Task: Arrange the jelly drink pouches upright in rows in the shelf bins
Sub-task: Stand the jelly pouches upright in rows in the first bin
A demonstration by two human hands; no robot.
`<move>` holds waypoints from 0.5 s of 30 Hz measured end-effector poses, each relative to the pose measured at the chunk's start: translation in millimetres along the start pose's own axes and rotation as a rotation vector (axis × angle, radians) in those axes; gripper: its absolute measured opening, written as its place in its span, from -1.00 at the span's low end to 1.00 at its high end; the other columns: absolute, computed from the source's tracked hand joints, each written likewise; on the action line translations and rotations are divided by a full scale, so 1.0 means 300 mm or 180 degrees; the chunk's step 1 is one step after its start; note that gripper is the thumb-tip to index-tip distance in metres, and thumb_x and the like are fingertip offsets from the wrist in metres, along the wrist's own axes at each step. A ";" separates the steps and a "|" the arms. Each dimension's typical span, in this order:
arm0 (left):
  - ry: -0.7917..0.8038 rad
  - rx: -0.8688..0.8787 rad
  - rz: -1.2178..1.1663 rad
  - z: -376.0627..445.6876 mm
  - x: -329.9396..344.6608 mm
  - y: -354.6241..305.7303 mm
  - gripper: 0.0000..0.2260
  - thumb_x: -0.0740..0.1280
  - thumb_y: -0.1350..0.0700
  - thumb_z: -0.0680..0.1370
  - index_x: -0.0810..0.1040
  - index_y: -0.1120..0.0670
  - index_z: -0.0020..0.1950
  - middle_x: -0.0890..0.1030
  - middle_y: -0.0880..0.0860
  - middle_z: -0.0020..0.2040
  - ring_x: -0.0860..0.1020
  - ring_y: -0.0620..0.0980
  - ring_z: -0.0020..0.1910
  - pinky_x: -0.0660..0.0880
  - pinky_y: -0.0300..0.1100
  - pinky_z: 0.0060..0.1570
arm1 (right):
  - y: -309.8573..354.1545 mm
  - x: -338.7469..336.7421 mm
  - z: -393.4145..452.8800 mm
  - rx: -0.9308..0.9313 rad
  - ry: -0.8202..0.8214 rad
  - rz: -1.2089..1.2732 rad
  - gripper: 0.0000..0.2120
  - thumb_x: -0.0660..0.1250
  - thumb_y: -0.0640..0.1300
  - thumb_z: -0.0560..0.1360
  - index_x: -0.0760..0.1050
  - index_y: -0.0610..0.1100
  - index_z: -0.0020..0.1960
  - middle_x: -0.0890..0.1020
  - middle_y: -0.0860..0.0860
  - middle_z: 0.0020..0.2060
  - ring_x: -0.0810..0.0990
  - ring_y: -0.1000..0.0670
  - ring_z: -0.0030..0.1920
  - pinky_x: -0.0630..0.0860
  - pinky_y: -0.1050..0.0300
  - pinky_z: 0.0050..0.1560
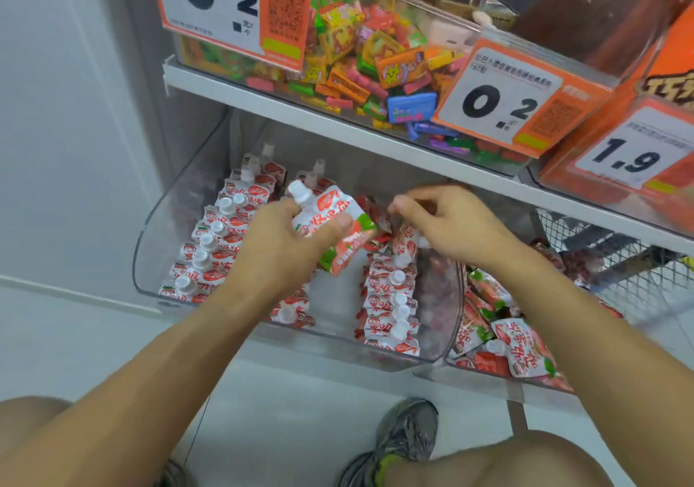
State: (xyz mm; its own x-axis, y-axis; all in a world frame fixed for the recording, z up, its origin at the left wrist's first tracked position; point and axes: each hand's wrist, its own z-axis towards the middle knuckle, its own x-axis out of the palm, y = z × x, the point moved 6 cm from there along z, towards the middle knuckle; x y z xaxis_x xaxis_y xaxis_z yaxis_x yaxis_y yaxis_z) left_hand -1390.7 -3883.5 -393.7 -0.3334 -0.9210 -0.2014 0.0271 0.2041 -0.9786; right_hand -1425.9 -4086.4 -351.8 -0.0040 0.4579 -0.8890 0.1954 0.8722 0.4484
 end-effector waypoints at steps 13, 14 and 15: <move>0.0117 -0.0050 0.0277 -0.023 -0.058 0.012 -0.77 0.41 -0.11 0.49 0.50 -0.02 -0.26 0.60 -0.14 -0.37 0.57 -0.30 -0.46 0.36 -0.44 -0.58 | -0.098 0.064 0.159 0.0088 0.1004 -0.2397 -0.40 0.64 0.00 0.24 0.58 -0.04 0.24 0.64 -0.05 0.07 0.60 -0.10 -0.02 0.57 0.12 0.00; 0.0133 -0.0065 0.0266 -0.024 -0.060 0.014 -0.77 0.41 -0.12 0.48 0.51 -0.01 -0.25 0.61 -0.13 -0.36 0.58 -0.29 -0.46 0.36 -0.44 -0.58 | -0.095 0.057 0.154 0.0075 0.0934 -0.2337 -0.42 0.63 -0.03 0.25 0.58 -0.05 0.23 0.62 -0.05 0.05 0.59 -0.08 -0.04 0.53 0.15 -0.05; 0.0148 -0.0079 0.0259 -0.025 -0.061 0.017 -0.77 0.40 -0.14 0.48 0.51 -0.01 -0.24 0.62 -0.13 -0.34 0.59 -0.28 -0.44 0.37 -0.44 -0.57 | -0.092 0.051 0.148 0.0046 0.0858 -0.2309 -0.43 0.62 -0.06 0.26 0.57 -0.06 0.23 0.61 -0.06 0.04 0.56 -0.07 -0.06 0.50 0.16 -0.08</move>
State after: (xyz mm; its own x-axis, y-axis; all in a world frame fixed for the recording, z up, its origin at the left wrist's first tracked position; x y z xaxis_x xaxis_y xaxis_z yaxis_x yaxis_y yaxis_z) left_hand -1391.6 -3863.1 -394.5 -0.3744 -0.8848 -0.2775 0.0327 0.2864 -0.9575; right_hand -1387.8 -4111.3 -381.9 -0.3741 -0.1996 -0.9056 0.0654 0.9685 -0.2405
